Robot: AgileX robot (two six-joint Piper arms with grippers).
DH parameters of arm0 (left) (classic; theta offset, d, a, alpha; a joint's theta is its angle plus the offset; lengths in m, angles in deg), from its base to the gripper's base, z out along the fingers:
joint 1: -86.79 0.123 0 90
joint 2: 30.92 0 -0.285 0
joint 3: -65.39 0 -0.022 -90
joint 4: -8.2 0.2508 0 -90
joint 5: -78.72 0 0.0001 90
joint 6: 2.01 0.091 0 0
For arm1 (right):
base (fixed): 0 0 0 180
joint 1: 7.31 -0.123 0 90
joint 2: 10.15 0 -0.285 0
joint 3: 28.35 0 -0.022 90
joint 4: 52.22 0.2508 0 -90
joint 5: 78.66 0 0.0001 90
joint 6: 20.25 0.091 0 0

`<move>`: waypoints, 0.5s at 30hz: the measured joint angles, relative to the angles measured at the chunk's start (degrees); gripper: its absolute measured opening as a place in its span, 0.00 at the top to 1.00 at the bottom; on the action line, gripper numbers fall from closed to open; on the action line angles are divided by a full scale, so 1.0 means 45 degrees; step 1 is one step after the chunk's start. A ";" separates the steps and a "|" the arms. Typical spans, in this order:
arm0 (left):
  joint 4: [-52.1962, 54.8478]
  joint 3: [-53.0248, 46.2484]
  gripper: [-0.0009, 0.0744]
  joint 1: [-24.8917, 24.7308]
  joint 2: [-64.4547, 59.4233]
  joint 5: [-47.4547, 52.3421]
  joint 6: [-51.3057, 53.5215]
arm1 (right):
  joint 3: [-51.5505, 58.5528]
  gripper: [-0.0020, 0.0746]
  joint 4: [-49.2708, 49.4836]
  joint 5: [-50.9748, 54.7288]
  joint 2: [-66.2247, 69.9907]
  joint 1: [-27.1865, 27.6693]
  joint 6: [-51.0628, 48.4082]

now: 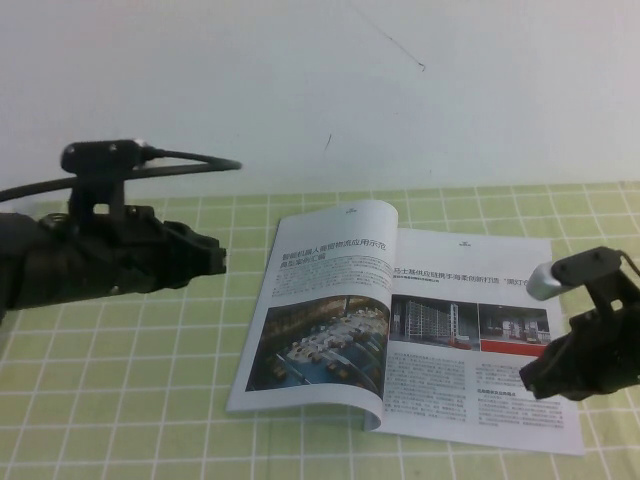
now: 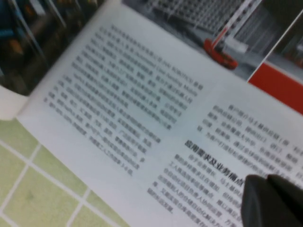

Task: Close book
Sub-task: 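Close the open booklet and leave it lying on the table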

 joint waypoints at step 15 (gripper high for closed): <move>0.1029 0.1544 0.99 -0.0470 -0.4697 -0.1359 -0.0063 | -0.0252 0.98 0.0279 0.0041 0.1613 -0.0057 -0.0125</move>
